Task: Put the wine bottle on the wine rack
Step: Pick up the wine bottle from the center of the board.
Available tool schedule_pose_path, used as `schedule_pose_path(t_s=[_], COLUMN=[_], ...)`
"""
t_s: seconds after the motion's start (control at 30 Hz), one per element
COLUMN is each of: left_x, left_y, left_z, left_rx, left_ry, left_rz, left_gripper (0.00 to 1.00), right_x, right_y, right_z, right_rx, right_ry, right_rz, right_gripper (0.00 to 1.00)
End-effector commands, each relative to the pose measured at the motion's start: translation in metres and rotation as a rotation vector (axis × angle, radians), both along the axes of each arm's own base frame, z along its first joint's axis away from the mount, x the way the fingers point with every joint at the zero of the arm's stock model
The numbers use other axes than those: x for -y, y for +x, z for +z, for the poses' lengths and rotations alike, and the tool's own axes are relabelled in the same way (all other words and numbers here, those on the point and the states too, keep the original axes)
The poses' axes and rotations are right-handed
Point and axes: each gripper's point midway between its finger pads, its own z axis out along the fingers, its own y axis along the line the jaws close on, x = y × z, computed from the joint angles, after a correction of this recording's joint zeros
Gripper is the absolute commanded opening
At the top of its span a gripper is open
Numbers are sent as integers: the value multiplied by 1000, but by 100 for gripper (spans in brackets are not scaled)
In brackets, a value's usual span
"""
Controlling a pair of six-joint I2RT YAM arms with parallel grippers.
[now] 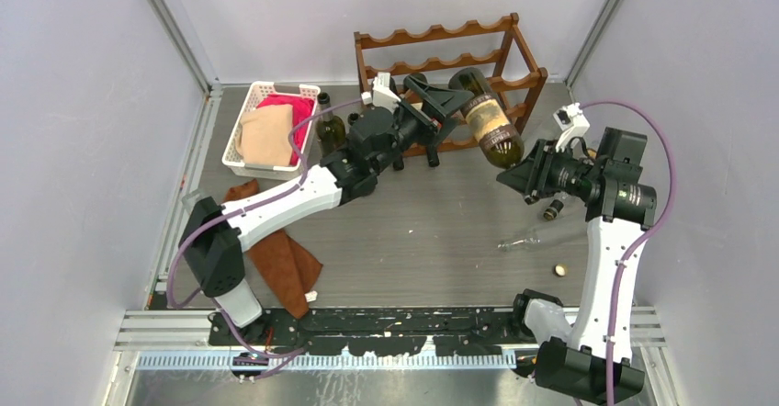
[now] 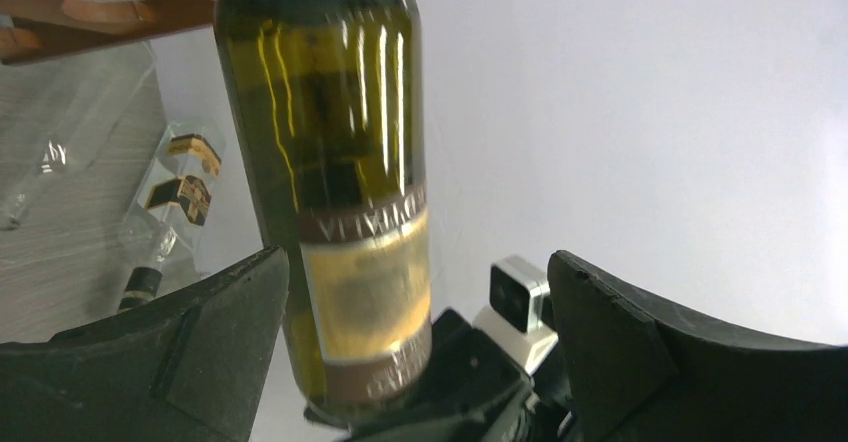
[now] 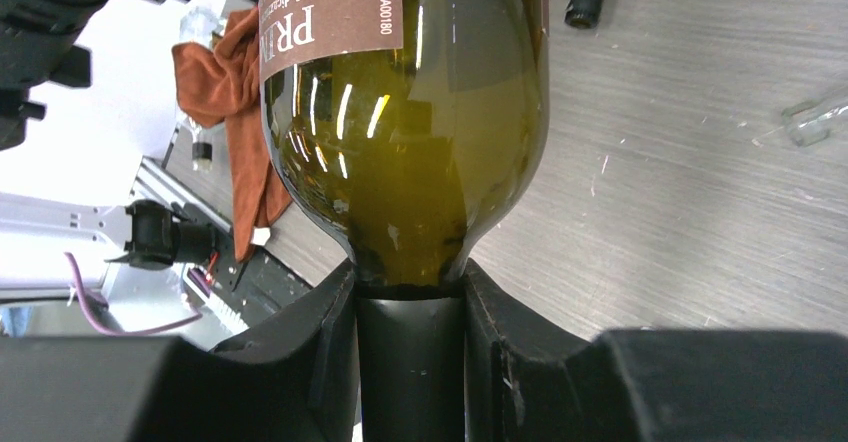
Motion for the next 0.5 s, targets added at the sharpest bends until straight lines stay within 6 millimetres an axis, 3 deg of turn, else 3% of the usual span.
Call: schedule_pose_path(t_s=[0.0,0.27,0.47], left_x=[-8,-17,-19], left_y=[-31,-52,-73], left_z=[55,70,82], left_rx=[114,214,362], left_ry=[-17,100,209], left_rz=[-57,-101,-183], left_gripper=[100,100,100], right_x=[11,27,29], right_y=[26,45,50], right_z=[55,71,61], right_rx=[232,260,227], right_ry=[-47,-30,-10], right_rz=[-27,-94,-92], right_gripper=[1,1,1])
